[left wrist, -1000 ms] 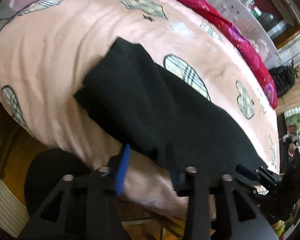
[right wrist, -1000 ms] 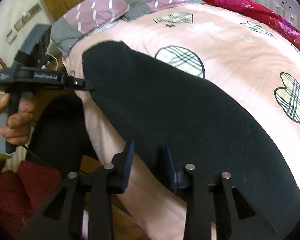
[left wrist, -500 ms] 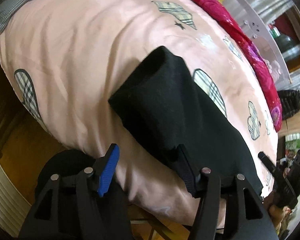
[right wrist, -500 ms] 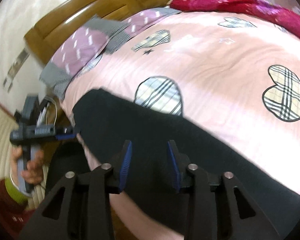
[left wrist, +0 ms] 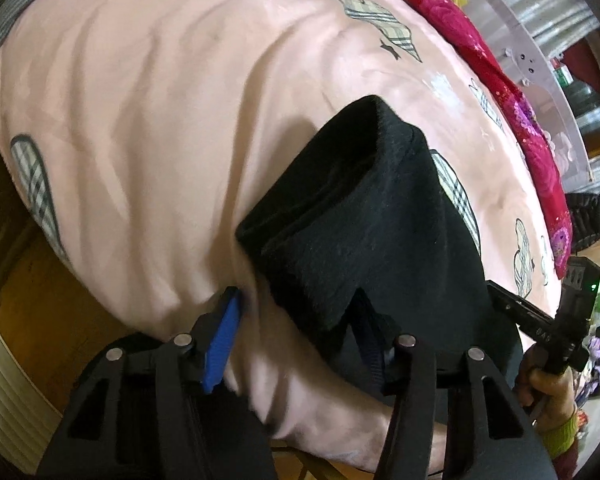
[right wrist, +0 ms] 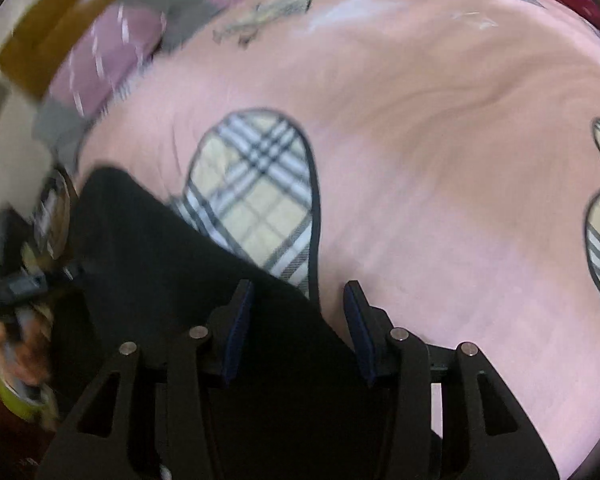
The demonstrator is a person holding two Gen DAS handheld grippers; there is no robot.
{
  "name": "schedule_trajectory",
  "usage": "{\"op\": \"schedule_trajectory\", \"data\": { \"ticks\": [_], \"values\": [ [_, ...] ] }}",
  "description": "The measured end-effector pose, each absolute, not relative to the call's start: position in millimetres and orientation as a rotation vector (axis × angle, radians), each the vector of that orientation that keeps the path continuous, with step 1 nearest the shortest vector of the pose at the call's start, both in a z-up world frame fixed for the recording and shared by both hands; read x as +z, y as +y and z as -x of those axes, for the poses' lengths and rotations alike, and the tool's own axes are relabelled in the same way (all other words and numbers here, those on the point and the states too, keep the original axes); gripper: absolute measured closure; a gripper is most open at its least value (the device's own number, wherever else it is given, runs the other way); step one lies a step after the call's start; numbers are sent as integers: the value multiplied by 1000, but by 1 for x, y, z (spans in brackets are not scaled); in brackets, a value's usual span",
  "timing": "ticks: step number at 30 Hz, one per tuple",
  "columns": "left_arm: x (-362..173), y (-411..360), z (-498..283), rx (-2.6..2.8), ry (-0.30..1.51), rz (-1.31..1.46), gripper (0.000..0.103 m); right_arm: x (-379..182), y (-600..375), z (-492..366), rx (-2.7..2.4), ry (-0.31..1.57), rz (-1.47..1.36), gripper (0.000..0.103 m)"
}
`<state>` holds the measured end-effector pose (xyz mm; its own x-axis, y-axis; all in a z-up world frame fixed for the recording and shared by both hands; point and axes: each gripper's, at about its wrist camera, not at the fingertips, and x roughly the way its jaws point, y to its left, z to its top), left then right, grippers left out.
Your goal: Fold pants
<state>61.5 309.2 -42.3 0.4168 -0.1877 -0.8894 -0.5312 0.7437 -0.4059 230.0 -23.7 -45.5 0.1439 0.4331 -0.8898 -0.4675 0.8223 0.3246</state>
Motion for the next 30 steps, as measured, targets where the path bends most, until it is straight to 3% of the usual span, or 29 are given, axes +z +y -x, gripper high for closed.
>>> {"op": "schedule_trajectory", "data": {
  "ticks": [3,7,10,21,30],
  "values": [
    [-44,306,-71,242,1143,711,58,-45,-23,-229,665,1264,53,58],
    [-39,293,-79,241,1127,608,75,-44,-24,-223,709,1258,33,82],
    [-25,281,-81,248,1085,516,85,-37,-22,-214,701,1222,60,89],
    [37,262,-99,227,914,320,86,23,-26,-215,575,968,139,94],
    [-5,261,-131,246,999,202,86,-16,-15,-239,486,1022,153,94]
  ]
}}
